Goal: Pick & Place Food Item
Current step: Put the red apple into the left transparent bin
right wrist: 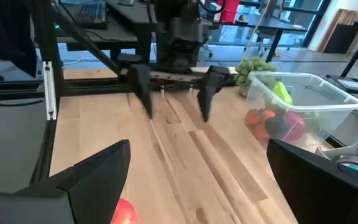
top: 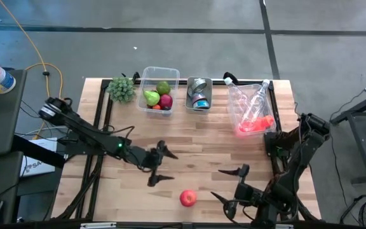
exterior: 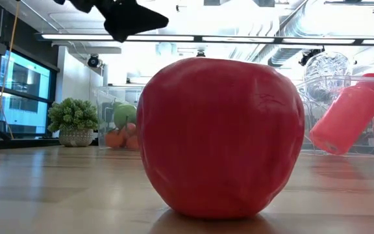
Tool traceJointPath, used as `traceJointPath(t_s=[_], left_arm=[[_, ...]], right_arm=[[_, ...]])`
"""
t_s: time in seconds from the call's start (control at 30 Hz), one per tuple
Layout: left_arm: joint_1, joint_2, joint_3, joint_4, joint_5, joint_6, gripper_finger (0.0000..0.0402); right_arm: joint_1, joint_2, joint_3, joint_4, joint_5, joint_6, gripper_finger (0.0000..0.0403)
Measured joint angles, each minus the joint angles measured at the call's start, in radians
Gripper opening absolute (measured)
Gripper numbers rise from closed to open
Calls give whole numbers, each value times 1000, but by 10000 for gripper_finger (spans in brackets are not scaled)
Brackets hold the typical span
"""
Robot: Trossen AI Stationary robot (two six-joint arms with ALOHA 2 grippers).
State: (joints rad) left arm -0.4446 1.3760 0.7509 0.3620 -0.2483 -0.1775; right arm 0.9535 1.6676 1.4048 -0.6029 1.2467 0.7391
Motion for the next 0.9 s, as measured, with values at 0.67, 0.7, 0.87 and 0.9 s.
traceJointPath(t_s=[0.67, 0.7, 0.87, 0.9], left_arm=[[-49, 37, 0, 43, -243, 190, 389], [-56, 37, 0, 43, -258, 190, 389], [-72, 37, 0, 33, -252, 188, 389], [-74, 37, 0, 24, -232, 189, 389]], right_arm=[[-7, 0, 0, 0, -43, 2, 366], [-9, 0, 0, 0, -43, 2, 366], [-14, 0, 0, -7, -43, 2, 366], [-14, 0, 0, -13, -41, 7, 366]])
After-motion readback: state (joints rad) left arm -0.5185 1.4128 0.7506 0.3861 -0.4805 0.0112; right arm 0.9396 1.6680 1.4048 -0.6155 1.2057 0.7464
